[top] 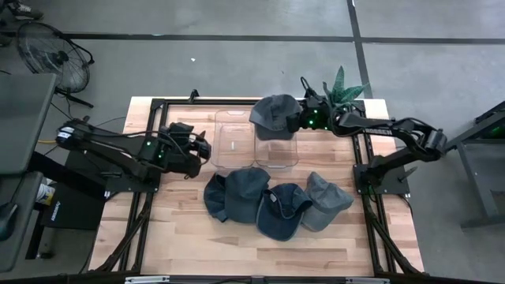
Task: Pick & Place hat
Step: Put the left gray cap into the right transparent bin
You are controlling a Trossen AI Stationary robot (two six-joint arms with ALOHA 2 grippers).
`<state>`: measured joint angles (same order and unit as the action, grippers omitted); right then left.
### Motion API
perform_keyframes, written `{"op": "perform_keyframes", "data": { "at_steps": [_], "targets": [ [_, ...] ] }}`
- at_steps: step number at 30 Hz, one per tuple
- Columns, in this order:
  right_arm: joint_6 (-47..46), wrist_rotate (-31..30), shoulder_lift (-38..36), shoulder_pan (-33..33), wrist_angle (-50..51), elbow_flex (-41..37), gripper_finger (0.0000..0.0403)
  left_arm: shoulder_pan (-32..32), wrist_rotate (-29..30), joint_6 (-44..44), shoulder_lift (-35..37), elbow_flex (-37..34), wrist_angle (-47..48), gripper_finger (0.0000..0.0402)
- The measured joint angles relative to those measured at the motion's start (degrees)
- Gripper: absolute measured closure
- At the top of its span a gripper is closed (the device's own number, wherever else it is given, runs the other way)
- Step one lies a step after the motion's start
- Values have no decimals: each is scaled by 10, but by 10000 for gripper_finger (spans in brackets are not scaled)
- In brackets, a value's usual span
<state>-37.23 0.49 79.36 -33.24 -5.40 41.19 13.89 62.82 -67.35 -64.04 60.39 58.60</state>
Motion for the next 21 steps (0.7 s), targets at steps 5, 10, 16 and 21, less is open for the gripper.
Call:
{"op": "perform_keyframes", "data": {
  "at_steps": [5, 10, 16, 21],
  "targets": [
    [-20, -2, 21, -1, -6, 0, 392, 0, -8, 44, 8, 1, -35, 190],
    [-35, -5, 27, 0, -5, 0, 382, 0, -9, 46, 9, 2, -36, 190],
    [-23, 1, 27, 0, 1, 0, 369, 0, -9, 59, 9, 2, -36, 190],
    [0, 23, 27, 0, 9, 0, 372, 0, -9, 61, 9, 2, -36, 190]
  ]
}}
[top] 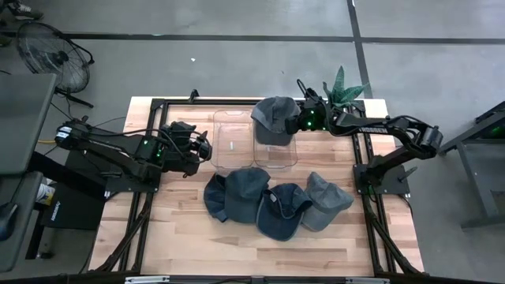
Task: Pick & Place hat
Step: Put the left gray cap into the right transparent bin
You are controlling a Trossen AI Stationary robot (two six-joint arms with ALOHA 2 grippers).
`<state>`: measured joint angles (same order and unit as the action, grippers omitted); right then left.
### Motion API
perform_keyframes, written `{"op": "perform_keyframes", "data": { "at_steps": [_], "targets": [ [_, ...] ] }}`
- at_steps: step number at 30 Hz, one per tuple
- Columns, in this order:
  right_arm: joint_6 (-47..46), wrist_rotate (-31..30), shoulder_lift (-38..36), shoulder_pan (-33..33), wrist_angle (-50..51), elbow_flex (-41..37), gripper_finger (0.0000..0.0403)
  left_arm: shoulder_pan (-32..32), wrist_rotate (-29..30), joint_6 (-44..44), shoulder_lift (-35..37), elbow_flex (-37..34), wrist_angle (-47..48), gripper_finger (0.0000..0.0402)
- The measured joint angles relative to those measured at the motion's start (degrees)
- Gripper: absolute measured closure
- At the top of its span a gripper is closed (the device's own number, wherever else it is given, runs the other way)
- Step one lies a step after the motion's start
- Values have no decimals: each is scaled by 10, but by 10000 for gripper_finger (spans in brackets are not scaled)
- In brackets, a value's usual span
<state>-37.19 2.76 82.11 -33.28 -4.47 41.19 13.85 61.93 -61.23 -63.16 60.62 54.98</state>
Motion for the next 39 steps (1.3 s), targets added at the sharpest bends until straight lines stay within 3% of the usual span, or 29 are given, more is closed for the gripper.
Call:
{"op": "perform_keyframes", "data": {
  "at_steps": [7, 23, 30, 39],
  "targets": [
    [26, 10, 0, 0, 37, 0, 349, 0, 0, 10, 0, 0, 0, 190],
    [43, 28, 0, -4, 33, 0, 215, 0, -3, 10, 0, 0, 0, 190],
    [41, 71, -7, -33, 35, 0, 208, 0, -11, 10, 0, 0, 0, 190],
    [41, 89, -77, -59, 74, 0, 207, 0, -14, 10, 0, 0, 0, 190]
  ]
}}
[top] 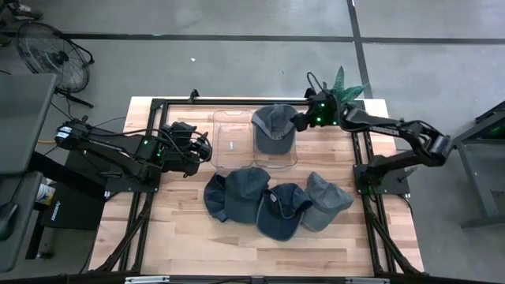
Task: Pick & Place hat
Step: Put the left gray cap into the right transparent bin, then put the gray cap into the right transparent bin
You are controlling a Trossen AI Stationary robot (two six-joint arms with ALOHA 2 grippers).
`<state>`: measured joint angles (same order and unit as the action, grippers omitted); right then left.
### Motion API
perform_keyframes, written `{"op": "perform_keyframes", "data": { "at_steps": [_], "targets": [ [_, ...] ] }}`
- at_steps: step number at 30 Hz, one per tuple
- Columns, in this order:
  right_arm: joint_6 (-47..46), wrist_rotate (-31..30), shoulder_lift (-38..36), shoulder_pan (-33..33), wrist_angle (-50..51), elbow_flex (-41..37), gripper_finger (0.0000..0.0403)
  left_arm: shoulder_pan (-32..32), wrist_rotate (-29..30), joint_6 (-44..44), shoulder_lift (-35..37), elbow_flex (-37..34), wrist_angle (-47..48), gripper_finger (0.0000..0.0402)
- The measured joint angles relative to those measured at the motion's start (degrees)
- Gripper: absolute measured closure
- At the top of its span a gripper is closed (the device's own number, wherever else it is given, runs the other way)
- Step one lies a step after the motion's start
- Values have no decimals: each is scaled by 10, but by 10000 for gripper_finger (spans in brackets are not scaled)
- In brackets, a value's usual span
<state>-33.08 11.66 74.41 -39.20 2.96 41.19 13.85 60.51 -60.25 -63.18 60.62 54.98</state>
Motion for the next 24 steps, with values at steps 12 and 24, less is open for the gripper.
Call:
{"op": "perform_keyframes", "data": {
  "at_steps": [12, 24],
  "targets": [
    [-5, 84, -126, 6, 98, 0, 207, 0, -2, 3, 0, 0, 0, 190],
    [-27, 82, -288, 55, 257, 0, 208, 0, -17, 16, 0, 0, 0, 190]
  ]
}}
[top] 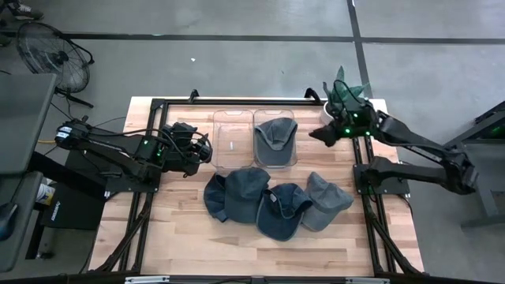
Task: Pick & Place hat
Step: Put the gray cap into the right transparent bin
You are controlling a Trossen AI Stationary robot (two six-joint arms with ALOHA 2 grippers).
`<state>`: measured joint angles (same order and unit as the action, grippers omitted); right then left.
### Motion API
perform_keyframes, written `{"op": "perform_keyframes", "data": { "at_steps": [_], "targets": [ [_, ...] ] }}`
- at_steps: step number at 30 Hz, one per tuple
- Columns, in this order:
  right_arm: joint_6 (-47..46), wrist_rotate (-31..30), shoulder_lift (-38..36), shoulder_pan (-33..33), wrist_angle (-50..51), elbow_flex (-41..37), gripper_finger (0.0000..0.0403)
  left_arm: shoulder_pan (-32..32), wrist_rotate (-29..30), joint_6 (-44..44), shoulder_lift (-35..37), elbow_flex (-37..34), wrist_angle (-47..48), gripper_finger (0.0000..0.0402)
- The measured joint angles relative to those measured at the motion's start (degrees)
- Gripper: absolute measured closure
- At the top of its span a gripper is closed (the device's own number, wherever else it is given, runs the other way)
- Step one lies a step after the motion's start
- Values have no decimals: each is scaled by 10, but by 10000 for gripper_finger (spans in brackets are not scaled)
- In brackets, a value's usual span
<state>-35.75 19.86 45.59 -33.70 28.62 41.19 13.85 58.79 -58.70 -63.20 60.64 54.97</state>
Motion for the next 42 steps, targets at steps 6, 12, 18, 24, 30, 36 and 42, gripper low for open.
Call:
{"op": "perform_keyframes", "data": {
  "at_steps": [6, 12, 18, 24, 30, 36, 42],
  "targets": [
    [-57, -7, -60, 43, 139, 0, 208, 0, -8, 1, 0, 0, 0, 190],
    [-181, -9, -90, 98, 271, 0, 208, 0, -15, 2, 0, 0, 0, 190],
    [-221, -12, -94, 152, 301, 0, 208, 0, -15, 3, 0, 0, 0, 190],
    [-217, 2, -80, 213, 382, 0, 208, 0, -30, 19, 0, 0, 0, 190],
    [-257, -5, -63, 278, 431, 0, 208, 0, -54, 51, 0, 0, 0, 190],
    [-294, -21, -26, 331, 429, 0, 208, 0, -75, 89, -9, 1, -5, 190],
    [-341, -28, 27, 383, 407, 0, 208, 0, -88, 119, -9, 1, -8, 190]
  ]
}}
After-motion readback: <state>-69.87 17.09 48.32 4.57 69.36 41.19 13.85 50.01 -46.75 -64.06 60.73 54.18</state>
